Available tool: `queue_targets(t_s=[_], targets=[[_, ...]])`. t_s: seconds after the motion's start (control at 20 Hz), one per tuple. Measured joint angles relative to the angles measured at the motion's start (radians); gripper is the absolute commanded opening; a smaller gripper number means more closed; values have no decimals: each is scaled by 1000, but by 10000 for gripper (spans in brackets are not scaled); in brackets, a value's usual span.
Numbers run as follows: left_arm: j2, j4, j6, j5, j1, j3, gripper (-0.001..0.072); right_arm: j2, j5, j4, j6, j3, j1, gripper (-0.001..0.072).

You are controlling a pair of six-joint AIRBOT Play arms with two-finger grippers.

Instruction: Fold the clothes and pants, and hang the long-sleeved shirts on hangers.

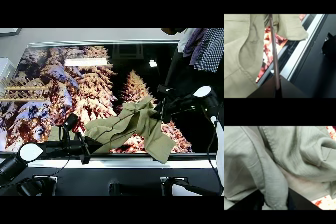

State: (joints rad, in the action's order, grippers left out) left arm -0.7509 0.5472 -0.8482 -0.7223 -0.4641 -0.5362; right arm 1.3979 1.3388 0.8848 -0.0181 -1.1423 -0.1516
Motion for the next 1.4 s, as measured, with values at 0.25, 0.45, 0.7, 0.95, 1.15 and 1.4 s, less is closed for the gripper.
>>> queue_targets(t_s=[0.25,0.45,0.7,0.95,1.15,1.4], targets=[[0,1,-55,-2,32,0,519,-35,62,4,-37,0,0,22],[0,12,-145,-3,118,0,549,-96,140,10,-71,5,0,22],[2,131,-360,-43,280,0,549,-187,174,29,-130,12,0,22],[16,284,-530,-160,410,0,543,-247,217,38,-151,13,-2,22],[21,368,-644,-187,311,-2,538,-270,243,31,-179,13,-1,23],[-15,695,-1048,-79,-62,-13,536,-276,257,9,-222,13,-1,24]])
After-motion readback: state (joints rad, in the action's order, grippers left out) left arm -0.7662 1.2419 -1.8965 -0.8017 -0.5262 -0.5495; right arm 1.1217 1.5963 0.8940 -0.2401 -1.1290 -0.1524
